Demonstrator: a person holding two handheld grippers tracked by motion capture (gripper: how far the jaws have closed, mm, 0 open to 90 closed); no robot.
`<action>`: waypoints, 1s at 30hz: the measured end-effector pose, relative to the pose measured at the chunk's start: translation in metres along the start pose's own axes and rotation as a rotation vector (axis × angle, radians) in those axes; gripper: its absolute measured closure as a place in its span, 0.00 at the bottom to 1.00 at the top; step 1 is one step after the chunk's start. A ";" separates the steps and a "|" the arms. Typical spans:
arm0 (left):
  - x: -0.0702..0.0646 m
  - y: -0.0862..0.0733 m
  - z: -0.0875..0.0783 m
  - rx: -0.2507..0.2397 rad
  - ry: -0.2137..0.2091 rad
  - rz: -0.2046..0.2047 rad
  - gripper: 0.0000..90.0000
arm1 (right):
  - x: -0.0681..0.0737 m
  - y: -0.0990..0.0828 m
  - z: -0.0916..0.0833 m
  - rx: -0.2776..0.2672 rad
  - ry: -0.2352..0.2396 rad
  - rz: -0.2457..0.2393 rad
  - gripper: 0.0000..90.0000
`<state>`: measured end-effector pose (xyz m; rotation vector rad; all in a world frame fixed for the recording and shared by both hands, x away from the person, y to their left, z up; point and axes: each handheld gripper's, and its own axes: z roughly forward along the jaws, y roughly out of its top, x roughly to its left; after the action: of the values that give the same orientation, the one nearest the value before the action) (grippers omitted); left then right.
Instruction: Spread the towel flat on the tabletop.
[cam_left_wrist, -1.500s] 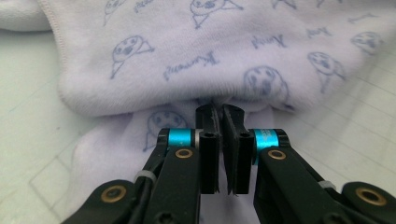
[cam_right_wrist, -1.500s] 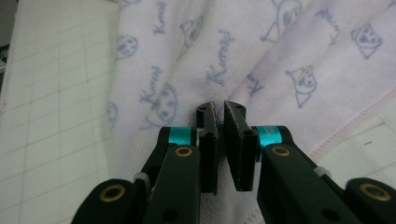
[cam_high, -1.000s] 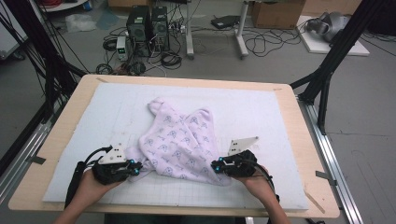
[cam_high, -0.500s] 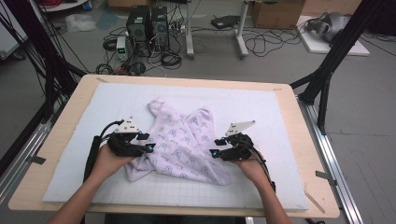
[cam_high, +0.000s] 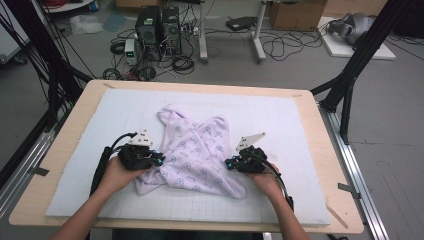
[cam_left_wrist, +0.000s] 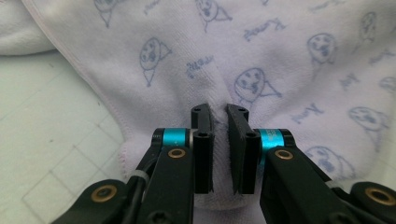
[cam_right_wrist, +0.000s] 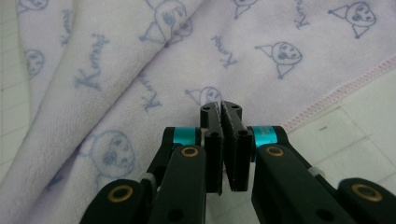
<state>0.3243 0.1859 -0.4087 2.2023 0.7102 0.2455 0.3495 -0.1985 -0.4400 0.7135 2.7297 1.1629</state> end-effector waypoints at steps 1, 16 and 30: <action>-0.005 -0.007 -0.010 -0.009 -0.001 0.007 0.90 | 0.003 0.000 -0.004 -0.001 0.004 -0.011 0.98; -0.050 -0.058 -0.053 -0.009 -0.070 0.030 0.86 | 0.042 -0.028 -0.036 -0.019 0.053 -0.048 0.96; -0.010 -0.003 -0.022 -0.061 0.001 0.003 0.49 | 0.028 0.013 -0.015 -0.075 0.054 -0.051 0.47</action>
<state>0.3063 0.1961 -0.3962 2.1457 0.6909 0.2661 0.3258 -0.1879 -0.4177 0.6085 2.7143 1.2839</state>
